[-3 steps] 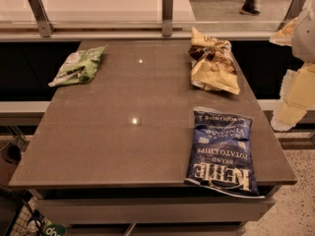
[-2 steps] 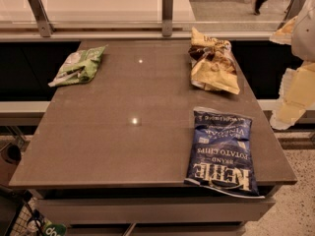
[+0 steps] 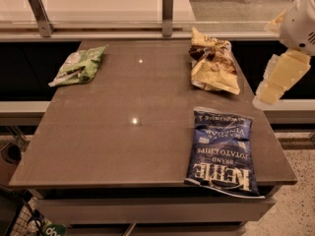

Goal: Move brown chip bag near green jalapeno chip bag

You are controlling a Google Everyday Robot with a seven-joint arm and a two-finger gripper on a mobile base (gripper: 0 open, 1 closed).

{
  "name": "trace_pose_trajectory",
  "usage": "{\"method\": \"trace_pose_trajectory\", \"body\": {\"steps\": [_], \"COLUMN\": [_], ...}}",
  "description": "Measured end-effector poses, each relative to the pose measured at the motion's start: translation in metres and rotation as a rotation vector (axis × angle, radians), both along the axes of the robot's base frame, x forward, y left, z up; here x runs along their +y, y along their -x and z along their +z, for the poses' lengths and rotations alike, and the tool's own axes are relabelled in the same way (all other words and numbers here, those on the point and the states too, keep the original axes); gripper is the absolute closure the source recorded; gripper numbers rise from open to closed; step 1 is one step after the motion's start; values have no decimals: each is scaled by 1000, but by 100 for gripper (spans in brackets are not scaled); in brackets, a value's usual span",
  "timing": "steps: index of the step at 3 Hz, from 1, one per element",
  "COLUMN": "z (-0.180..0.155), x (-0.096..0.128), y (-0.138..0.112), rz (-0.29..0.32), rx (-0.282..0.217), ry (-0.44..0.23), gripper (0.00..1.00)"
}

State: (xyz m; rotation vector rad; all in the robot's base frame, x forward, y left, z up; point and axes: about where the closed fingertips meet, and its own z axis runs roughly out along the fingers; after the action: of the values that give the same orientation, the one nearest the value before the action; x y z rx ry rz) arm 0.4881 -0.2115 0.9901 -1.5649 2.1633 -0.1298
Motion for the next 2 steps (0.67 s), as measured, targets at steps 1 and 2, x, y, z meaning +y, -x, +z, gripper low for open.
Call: {"method": "trace_pose_trajectory", "body": {"steps": [1,2], "z": [-4,-11], "x": [0,-6], "y": [-31,-66], "rz": [-35,-79], "rx": [-36,-72], "ry": [-61,-119], "gripper": [0,0]}}
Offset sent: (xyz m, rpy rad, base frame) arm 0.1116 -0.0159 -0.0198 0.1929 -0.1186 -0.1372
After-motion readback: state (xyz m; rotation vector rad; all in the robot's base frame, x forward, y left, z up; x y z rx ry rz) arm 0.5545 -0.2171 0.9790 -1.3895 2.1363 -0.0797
